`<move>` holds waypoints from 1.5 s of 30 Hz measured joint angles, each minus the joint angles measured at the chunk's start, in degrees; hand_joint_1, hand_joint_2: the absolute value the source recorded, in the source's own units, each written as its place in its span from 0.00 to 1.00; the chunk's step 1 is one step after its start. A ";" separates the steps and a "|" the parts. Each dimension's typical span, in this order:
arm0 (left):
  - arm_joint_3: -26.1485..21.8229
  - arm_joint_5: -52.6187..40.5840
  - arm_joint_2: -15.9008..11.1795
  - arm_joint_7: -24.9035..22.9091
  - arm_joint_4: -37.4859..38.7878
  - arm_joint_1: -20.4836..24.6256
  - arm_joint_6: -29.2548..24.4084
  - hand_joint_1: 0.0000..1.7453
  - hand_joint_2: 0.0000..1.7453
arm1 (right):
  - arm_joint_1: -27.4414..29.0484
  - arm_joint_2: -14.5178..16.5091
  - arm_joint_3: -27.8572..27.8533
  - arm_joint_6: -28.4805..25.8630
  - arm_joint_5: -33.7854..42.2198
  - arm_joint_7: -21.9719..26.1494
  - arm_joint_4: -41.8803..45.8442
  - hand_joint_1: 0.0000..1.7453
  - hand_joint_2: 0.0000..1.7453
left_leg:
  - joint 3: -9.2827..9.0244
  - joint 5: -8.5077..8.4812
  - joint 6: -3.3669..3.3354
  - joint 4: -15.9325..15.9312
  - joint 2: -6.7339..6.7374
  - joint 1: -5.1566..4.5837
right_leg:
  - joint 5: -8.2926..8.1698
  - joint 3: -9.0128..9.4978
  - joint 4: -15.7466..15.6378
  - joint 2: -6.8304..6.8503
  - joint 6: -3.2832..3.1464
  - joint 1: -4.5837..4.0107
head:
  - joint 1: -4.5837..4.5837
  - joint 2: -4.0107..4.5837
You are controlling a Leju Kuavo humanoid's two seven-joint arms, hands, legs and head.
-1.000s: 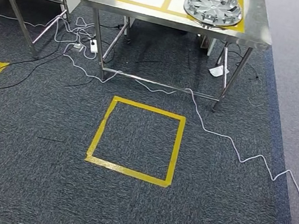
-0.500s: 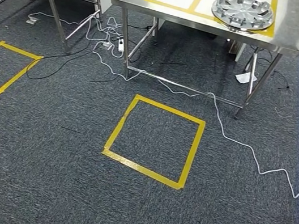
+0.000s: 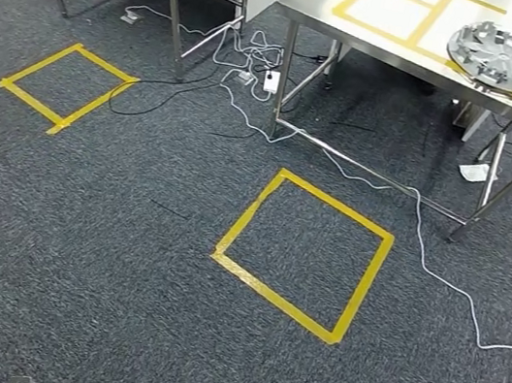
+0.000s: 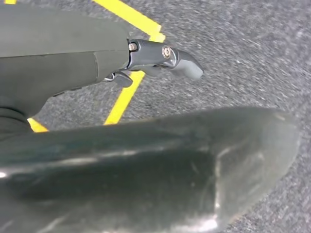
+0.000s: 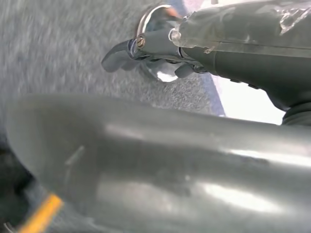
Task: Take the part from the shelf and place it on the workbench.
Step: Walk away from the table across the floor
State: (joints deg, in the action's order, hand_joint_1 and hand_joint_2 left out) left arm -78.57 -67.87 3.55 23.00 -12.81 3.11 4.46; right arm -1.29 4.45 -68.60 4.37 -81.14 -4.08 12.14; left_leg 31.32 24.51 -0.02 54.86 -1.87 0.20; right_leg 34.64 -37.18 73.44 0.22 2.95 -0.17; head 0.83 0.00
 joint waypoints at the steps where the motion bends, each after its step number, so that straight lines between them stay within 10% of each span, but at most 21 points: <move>1: -0.10 0.30 0.01 -0.07 0.00 -0.11 -0.11 0.00 0.00 | -0.07 -0.11 -0.93 -1.88 1.75 -0.09 0.04 0.00 0.00 | 0.01 -0.09 0.11 0.04 -0.81 0.02 | -1.72 1.16 -2.39 -0.24 -0.13 0.05 | 0.01 0.00; 4: -0.44 1.06 0.01 -0.16 0.00 -0.19 -0.39 0.00 0.00 | -0.50 -0.54 -4.15 -5.90 5.39 0.02 0.21 0.00 0.00 | 0.27 -0.36 0.70 0.28 -3.07 -0.04 | -6.68 6.60 -13.80 -3.77 -0.48 0.56 | 0.12 0.00; 6: -0.67 1.32 -0.16 -0.19 0.00 -0.26 -0.47 0.00 0.00 | -0.66 -0.76 -5.64 -6.49 5.82 0.07 0.23 0.00 0.00 | 0.80 -0.70 1.38 0.37 -4.28 0.00 | -6.92 7.58 -16.09 -4.95 -0.77 0.63 | 0.17 0.00; 8: -1.01 1.43 -0.43 -0.30 0.00 -0.66 -0.49 0.00 0.00 | -0.72 -0.91 -6.30 -6.13 5.30 0.05 0.23 0.00 0.00 | 1.27 -0.99 2.08 0.35 -4.76 0.20 | -7.24 7.56 -16.14 -3.67 -1.46 0.53 | 0.17 0.00; 10: -1.40 1.46 -0.58 -0.43 0.00 -0.98 -0.49 0.00 0.00 | -0.70 -1.07 -6.42 -5.11 4.14 0.37 0.23 0.00 0.00 | 2.33 0.50 2.63 2.27 -2.34 0.18 | -7.61 7.52 -16.37 -2.27 -2.21 0.60 | -0.15 0.00; 12: -1.59 1.45 -0.61 -0.47 0.00 -0.86 -0.49 0.00 0.00 | -0.47 -1.23 -6.40 -3.97 2.97 1.08 0.23 0.00 0.00 | 5.24 4.34 2.99 8.53 0.35 0.14 | -7.73 7.36 -16.46 -0.70 -2.60 0.55 | -0.55 0.00; 15: -1.72 1.44 -0.66 -0.47 0.00 -0.88 -0.45 0.00 0.00 | -0.08 -1.40 -6.03 -2.68 1.10 1.81 0.23 0.00 0.00 | 8.70 7.24 3.27 16.65 0.85 0.19 | -7.73 7.10 -16.45 1.90 -2.70 0.46 | -0.65 0.00; 20: -1.85 1.27 -0.82 -0.45 -0.01 -0.97 -0.32 0.00 0.00 | 0.01 -1.59 -4.26 -1.38 -1.81 1.87 0.21 0.00 0.00 | 0.17 0.86 2.65 2.24 5.39 -0.04 | -7.33 7.20 -16.17 5.27 -1.92 -0.01 | -0.87 0.00; 23: -1.93 1.31 -0.92 -0.19 0.00 -1.12 -0.09 0.00 0.00 | -0.19 -1.74 -3.21 -0.88 -3.05 1.71 0.21 0.00 0.00 | -0.17 0.89 1.69 0.80 4.73 -0.16 | -7.00 7.53 -16.13 6.80 -1.06 -0.24 | -0.54 0.00; 27: -2.08 1.72 -1.25 0.21 -0.01 -1.16 0.40 0.00 0.00 | -0.34 -1.69 -1.69 -0.32 -4.39 1.28 0.15 0.00 0.00 | 0.18 0.36 0.45 0.68 2.36 0.12 | -1.66 4.14 -7.71 1.51 0.05 0.23 | -0.10 0.00; 30: -2.28 1.97 -1.65 0.25 -0.02 -1.01 0.45 0.00 0.00 | -0.13 -1.68 -1.01 -0.20 -4.87 0.90 0.13 0.00 0.00 | 0.40 0.20 0.24 0.71 0.13 0.03 | 1.30 -0.22 1.25 0.00 0.08 0.26 | 0.10 0.00; 34: -2.56 2.06 -1.87 0.05 -0.03 -1.06 0.10 0.00 0.00 | -0.13 -1.68 -0.31 -0.15 -4.99 0.90 0.09 0.00 0.00 | 0.40 -0.02 0.70 0.86 -3.05 0.00 | -5.96 5.26 -11.33 -3.17 -0.46 0.61 | 0.23 0.00; 36: -2.64 2.00 -2.10 -0.51 -0.08 -1.04 -0.83 0.00 0.00 | -0.13 -1.68 -0.13 -0.15 -5.07 0.91 0.05 0.00 0.00 | 0.84 -0.29 1.32 0.99 -4.43 0.05 | -7.06 7.06 -15.38 -5.14 -0.71 0.75 | 0.31 0.00; 38: -2.74 1.54 -2.36 -1.75 -0.15 -1.32 -2.64 0.00 0.00 | -0.17 -1.67 -0.01 -0.40 -4.88 0.98 0.02 0.00 0.00 | 1.34 -0.65 2.11 0.94 -5.59 0.29 | -7.08 7.16 -15.57 -4.34 -1.19 0.57 | 0.30 0.00; 40: -2.84 0.94 -2.64 -3.35 -0.21 -1.74 -4.84 0.00 0.00 | -0.27 -1.67 -0.07 -1.51 -3.59 1.50 0.02 0.00 0.00 | 2.09 0.18 2.65 2.03 -3.93 0.32 | -7.45 7.26 -15.93 -2.95 -1.96 0.56 | 0.15 0.00; 42: -2.97 0.94 -3.14 -4.38 -0.29 -1.80 -6.19 0.00 0.00 | -0.27 -1.68 -0.62 -3.21 -1.29 2.41 0.02 0.00 0.00 | 4.70 3.51 3.04 7.37 -0.71 0.19 | -7.67 7.28 -16.24 -1.26 -2.47 0.57 | -0.24 0.00; 45: -3.48 1.95 -3.80 -4.91 -0.52 -1.86 -6.55 0.00 0.00 | -0.29 -1.79 -2.56 -5.30 2.80 3.96 0.03 0.00 0.00 | 9.31 7.42 3.59 17.11 0.73 0.29 | -7.61 7.12 -16.24 1.45 -2.62 0.49 | -0.52 0.00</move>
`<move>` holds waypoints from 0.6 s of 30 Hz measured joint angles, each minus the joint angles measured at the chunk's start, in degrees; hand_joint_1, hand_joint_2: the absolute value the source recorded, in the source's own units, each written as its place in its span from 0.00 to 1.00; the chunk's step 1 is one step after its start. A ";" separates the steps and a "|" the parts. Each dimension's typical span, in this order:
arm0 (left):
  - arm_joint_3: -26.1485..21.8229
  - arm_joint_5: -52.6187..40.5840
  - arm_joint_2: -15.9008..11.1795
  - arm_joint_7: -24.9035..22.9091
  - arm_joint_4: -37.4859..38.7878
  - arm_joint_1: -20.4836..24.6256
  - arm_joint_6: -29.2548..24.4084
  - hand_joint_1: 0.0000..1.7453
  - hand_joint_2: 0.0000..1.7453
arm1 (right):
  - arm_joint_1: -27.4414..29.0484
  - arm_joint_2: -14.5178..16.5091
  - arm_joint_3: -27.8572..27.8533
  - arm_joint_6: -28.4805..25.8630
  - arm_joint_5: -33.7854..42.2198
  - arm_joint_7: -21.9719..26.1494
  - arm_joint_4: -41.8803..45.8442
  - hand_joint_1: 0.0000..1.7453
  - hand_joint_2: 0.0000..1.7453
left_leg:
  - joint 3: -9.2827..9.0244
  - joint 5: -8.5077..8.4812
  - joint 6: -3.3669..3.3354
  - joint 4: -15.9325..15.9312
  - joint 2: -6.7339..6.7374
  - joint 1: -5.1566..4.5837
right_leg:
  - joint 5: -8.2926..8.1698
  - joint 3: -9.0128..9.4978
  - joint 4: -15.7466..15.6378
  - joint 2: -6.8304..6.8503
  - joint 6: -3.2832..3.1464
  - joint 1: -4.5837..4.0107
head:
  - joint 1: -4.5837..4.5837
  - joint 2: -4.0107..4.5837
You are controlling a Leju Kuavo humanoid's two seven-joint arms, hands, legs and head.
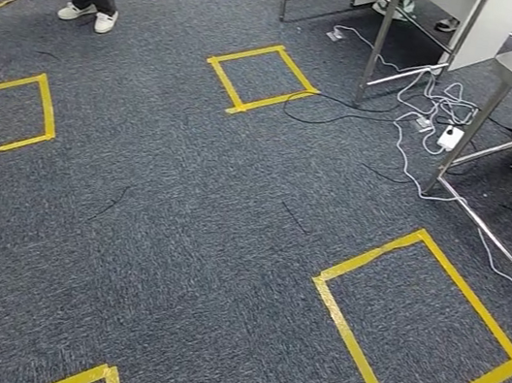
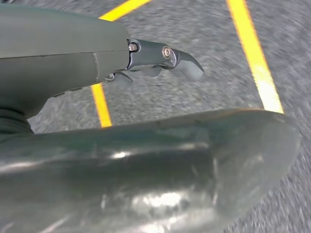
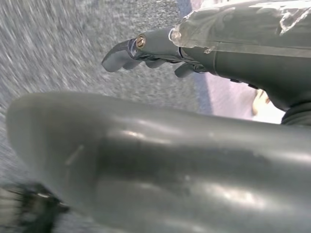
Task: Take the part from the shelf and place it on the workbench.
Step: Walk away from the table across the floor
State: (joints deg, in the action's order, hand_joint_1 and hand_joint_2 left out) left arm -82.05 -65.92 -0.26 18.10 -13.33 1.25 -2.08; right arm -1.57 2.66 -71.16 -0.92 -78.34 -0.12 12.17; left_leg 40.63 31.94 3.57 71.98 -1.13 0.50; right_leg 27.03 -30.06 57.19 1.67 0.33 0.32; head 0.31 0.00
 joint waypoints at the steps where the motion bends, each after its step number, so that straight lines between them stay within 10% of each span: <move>1: -0.35 0.51 -0.20 -0.06 -0.12 -0.15 0.01 0.00 0.00 | -0.15 -0.07 -0.88 -0.45 1.38 0.54 0.01 0.00 0.00 | -0.17 -0.67 0.09 -0.04 0.18 0.05 | 0.03 -0.01 0.00 0.81 0.02 0.00 | -0.01 0.00; 6: -2.06 1.74 -1.48 0.52 -0.81 0.12 0.86 0.00 0.00 | -0.87 -0.56 -4.38 -1.16 4.13 1.97 0.07 0.00 0.00 | -8.84 -6.78 -0.52 -15.15 5.04 -0.04 | 0.78 0.28 0.38 4.20 1.11 -0.64 | -0.21 -0.01; 9: -2.64 1.73 -1.87 0.91 -0.99 -0.01 1.22 0.00 0.00 | -1.38 -0.74 -5.11 -1.15 3.93 2.15 0.09 0.00 0.00 | -8.86 -6.80 -1.88 -15.75 3.58 -0.14 | 1.25 0.75 0.44 5.23 1.93 -0.60 | -0.03 0.00; 15: -2.93 1.52 -2.15 2.42 -1.08 0.41 2.45 0.00 0.00 | -1.01 -0.75 -5.23 -0.73 1.96 2.04 0.09 0.00 0.00 | -8.48 -7.25 -3.15 -15.83 -0.35 -0.16 | 9.24 -6.96 17.08 -1.37 2.62 -0.21 | 0.64 0.00; 18: -2.93 1.14 -2.11 3.04 -1.08 0.47 2.74 0.00 0.00 | -1.01 -0.75 -5.09 -0.43 1.17 2.01 0.09 0.00 0.00 | -8.63 -7.30 -3.13 -15.80 -2.71 -0.21 | 4.45 -5.12 11.65 -2.43 2.11 -0.19 | 0.74 0.00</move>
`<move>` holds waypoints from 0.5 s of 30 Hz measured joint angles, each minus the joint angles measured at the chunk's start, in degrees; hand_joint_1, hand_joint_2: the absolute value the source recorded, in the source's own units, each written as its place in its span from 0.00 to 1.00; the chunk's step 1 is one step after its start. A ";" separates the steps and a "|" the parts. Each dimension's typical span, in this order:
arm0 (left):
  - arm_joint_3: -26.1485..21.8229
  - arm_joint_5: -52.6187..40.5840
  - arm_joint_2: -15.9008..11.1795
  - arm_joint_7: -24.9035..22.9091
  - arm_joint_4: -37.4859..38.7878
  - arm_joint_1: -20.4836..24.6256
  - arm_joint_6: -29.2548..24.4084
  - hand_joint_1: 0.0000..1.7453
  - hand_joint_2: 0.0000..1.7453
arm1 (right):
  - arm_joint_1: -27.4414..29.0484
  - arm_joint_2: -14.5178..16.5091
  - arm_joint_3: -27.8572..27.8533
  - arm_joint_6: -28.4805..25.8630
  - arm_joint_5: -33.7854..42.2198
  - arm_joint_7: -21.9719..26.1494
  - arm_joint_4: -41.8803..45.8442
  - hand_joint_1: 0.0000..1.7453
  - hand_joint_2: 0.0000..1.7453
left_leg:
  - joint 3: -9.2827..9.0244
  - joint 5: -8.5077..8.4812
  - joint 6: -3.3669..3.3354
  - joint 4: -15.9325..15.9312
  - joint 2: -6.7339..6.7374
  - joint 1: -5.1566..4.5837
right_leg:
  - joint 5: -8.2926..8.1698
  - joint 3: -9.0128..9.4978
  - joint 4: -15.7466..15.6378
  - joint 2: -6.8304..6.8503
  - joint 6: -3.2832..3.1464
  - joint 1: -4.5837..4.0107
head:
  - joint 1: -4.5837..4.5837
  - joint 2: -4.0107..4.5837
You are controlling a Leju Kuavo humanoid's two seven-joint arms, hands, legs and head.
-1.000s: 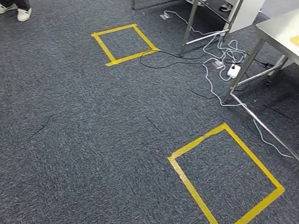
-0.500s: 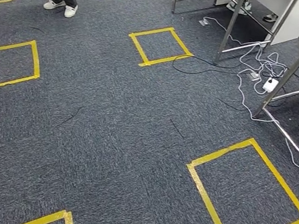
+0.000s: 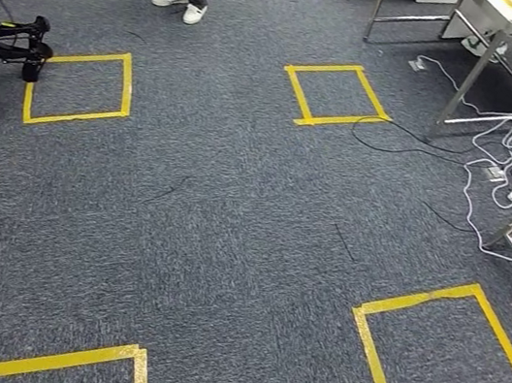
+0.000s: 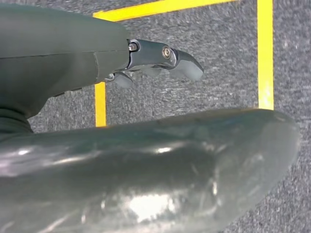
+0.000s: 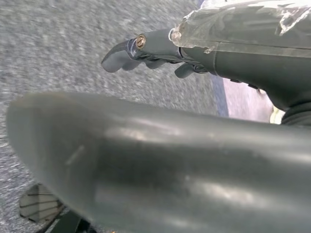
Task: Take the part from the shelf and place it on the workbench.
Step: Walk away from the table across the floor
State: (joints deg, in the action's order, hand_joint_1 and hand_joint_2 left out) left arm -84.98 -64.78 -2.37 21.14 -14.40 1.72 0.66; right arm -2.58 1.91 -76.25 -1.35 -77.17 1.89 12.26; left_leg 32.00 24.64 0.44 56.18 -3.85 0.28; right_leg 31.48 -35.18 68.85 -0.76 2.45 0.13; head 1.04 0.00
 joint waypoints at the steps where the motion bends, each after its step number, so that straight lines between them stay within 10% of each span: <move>1: 0.00 -0.18 0.02 0.22 0.00 0.07 0.10 0.00 0.00 | 0.00 -0.01 0.09 0.02 -0.27 0.03 0.00 0.00 0.00 | -0.02 -0.04 0.10 0.03 -0.73 0.01 | -2.03 1.81 -4.15 -1.36 -0.22 0.07 | 0.03 0.00; 4: 0.02 -0.81 0.13 0.59 0.01 0.29 0.31 0.00 0.00 | -0.04 -0.04 0.38 0.09 -0.83 0.04 0.00 0.00 0.00 | 0.56 -0.37 0.94 0.14 -2.69 0.16 | -4.05 4.42 -10.50 -3.85 -0.53 0.18 | 0.10 0.00; 6: 0.03 -1.14 0.31 0.61 0.02 0.10 0.30 0.00 0.00 | -0.14 -0.05 0.49 0.14 -0.96 0.01 0.00 0.00 0.00 | 1.01 -0.64 1.70 0.06 -3.39 0.41 | -4.30 4.55 -10.82 -2.80 -0.96 0.08 | 0.07 0.00; 12: 0.07 -1.36 1.00 0.72 0.04 0.54 0.35 0.00 0.00 | 0.47 -0.07 0.55 0.10 -1.27 -0.01 0.00 0.00 0.00 | 8.52 7.11 3.00 15.20 2.67 0.25 | -4.75 4.79 -11.70 2.09 -2.17 0.02 | -0.57 0.00; 15: 0.08 -1.55 1.31 0.79 0.07 0.32 0.40 0.00 0.00 | 0.48 -0.08 0.61 0.08 -1.39 0.03 0.00 0.00 0.00 | 6.57 3.97 3.24 12.09 3.73 0.38 | -4.58 4.92 -11.68 4.38 -1.98 0.04 | -0.61 0.00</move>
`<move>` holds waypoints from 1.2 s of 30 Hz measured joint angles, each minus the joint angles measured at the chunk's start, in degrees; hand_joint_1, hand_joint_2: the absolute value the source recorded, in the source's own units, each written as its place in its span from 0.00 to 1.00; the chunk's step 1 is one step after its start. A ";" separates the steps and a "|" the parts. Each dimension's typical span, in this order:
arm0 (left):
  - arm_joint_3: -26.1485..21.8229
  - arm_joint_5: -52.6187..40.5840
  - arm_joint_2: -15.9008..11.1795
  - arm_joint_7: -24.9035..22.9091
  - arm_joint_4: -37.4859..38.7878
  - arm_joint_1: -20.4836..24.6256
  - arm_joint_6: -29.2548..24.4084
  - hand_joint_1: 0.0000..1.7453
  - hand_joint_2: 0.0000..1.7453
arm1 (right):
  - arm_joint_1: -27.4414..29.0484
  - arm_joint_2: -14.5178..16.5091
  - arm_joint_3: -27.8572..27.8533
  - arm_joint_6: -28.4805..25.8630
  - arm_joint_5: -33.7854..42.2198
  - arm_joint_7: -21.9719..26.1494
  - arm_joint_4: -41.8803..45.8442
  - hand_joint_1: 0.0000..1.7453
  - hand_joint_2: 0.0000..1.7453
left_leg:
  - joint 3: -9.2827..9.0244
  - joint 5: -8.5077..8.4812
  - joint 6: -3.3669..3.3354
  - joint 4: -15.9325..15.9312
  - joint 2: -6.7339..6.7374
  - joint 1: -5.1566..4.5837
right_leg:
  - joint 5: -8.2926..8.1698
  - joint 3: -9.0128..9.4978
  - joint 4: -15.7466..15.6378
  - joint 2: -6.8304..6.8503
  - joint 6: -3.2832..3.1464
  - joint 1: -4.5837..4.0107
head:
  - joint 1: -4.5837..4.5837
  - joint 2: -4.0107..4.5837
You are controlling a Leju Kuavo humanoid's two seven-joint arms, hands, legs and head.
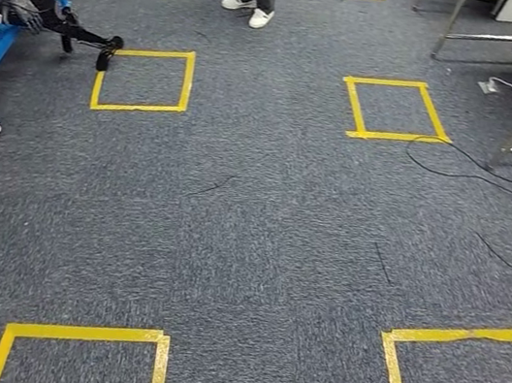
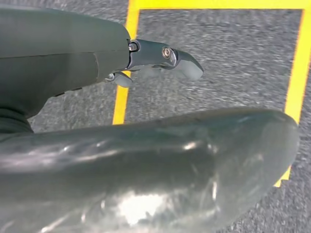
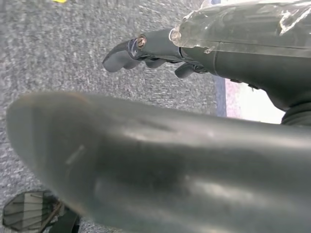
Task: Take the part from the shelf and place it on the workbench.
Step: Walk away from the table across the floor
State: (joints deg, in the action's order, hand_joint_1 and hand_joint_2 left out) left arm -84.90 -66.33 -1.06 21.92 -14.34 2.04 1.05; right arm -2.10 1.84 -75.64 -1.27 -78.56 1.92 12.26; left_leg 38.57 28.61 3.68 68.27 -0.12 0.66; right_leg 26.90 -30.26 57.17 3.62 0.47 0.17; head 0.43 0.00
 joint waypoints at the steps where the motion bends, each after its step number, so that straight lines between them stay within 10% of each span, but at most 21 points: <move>1: 0.02 -0.07 0.07 0.05 0.00 0.03 0.03 0.00 0.00 | -0.01 -0.01 0.05 0.00 -0.02 0.07 0.00 0.00 0.00 | -2.29 -1.78 0.03 -3.96 1.62 0.01 | 0.13 0.16 0.04 0.67 0.20 -0.08 | -0.04 0.00; 4: 0.07 -0.28 0.41 0.28 0.03 0.43 0.25 0.00 0.00 | 0.04 -0.21 0.22 -0.07 -0.05 0.31 0.02 0.00 0.00 | -6.36 -3.64 -0.83 -11.37 5.01 -0.27 | 0.88 0.39 0.48 2.53 1.11 -0.65 | -0.10 0.00; 6: 0.07 -0.34 0.63 0.40 0.04 0.39 0.33 0.00 0.00 | -0.13 -0.27 0.34 -0.11 -0.08 0.38 0.02 0.00 0.00 | -6.27 -3.60 -1.87 -11.62 3.61 -0.39 | 1.20 0.77 0.49 3.63 1.65 -0.62 | 0.19 0.00; 8: 0.07 -0.36 0.77 0.51 0.04 0.22 0.34 0.00 0.00 | -0.35 -0.28 0.42 -0.11 -0.08 0.40 0.02 0.00 0.00 | -6.22 -3.79 -2.60 -11.70 2.39 -0.30 | 2.55 0.42 2.00 1.71 2.22 -0.27 | 0.32 0.00; 10: 0.08 -0.36 0.83 0.62 0.04 0.34 0.34 0.00 0.00 | -0.26 -0.28 0.45 -0.13 -0.07 0.39 0.02 0.00 0.00 | -6.13 -3.96 -3.13 -11.73 1.04 -0.22 | 6.09 -2.38 8.34 -1.85 2.56 -0.08 | 0.69 0.00; 13: 0.09 -0.36 0.92 0.68 0.04 0.49 0.34 0.00 0.00 | 0.12 -0.28 0.48 -0.15 -0.01 0.38 0.02 0.00 0.00 | -6.05 -4.02 -3.34 -11.69 -1.46 -0.35 | 9.19 -7.37 17.88 -3.40 2.44 -0.10 | 1.24 0.00; 17: 0.10 -0.40 1.17 0.81 0.04 0.51 0.34 0.00 0.00 | 0.13 -0.32 0.52 -0.18 0.09 0.45 0.02 0.00 0.00 | -6.20 -4.05 -3.10 -11.58 -4.71 -0.36 | 1.61 -2.81 5.97 -6.57 1.88 0.19 | 1.39 0.00; 20: 0.13 -0.45 1.36 1.01 0.06 0.59 0.34 0.00 0.00 | 0.10 -0.36 0.56 -0.18 0.18 0.83 0.02 0.00 0.00 | -5.65 -4.46 -2.07 -11.63 -6.74 -0.15 | 0.37 -0.86 1.35 -8.86 1.66 0.25 | 1.44 -0.01; 23: 0.17 -0.57 1.56 1.15 0.08 0.26 0.33 0.00 0.00 | -0.11 -0.39 0.60 -0.19 0.27 1.12 0.02 0.00 0.00 | -4.83 -4.01 -1.01 -11.06 -6.41 0.08 | -0.25 -0.54 0.64 -6.73 0.56 0.06 | 1.31 0.00; 27: 0.19 -0.52 1.64 1.28 0.09 0.71 0.30 0.00 0.00 | 0.10 -0.39 0.60 -0.17 0.30 1.22 0.02 0.00 0.00 | 1.13 2.75 -0.42 1.47 -1.33 -0.24 | -0.50 -0.52 0.10 -3.20 -0.19 -0.14 | 0.79 0.00; 29: 0.20 -0.53 1.69 1.29 0.09 0.59 0.21 0.00 0.00 | 0.08 -0.39 0.61 -0.17 0.27 1.22 0.02 0.00 0.00 | 2.02 2.70 -0.29 3.89 -0.85 -0.21 | -0.43 -0.53 0.11 -1.53 -0.22 -0.21 | 0.78 0.00; 33: 0.20 -0.51 1.54 1.28 0.09 0.65 0.05 0.00 0.00 | -0.09 -0.38 0.64 -0.16 0.24 1.23 0.02 0.00 0.00 | -5.58 -3.45 -0.84 -9.63 3.28 -0.57 | -0.02 -0.26 0.29 1.11 0.36 -0.57 | 0.68 -0.01; 36: 0.21 -0.51 1.51 1.22 0.09 0.64 -0.07 0.00 0.00 | -0.33 -0.34 0.64 -0.14 0.22 1.26 0.02 0.00 0.00 | -6.73 -3.83 -2.13 -12.29 3.65 -0.94 | 0.30 0.10 0.36 2.79 1.06 -0.85 | 0.86 -0.01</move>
State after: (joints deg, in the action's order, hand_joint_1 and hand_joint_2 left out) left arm -84.69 -66.84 0.45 23.15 -14.25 2.68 0.99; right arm -2.42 1.49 -74.99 -1.41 -78.34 3.18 12.28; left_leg 31.84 24.78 1.55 55.98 3.53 -0.27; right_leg 27.20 -30.16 57.53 6.40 1.53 -0.68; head 1.29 -0.01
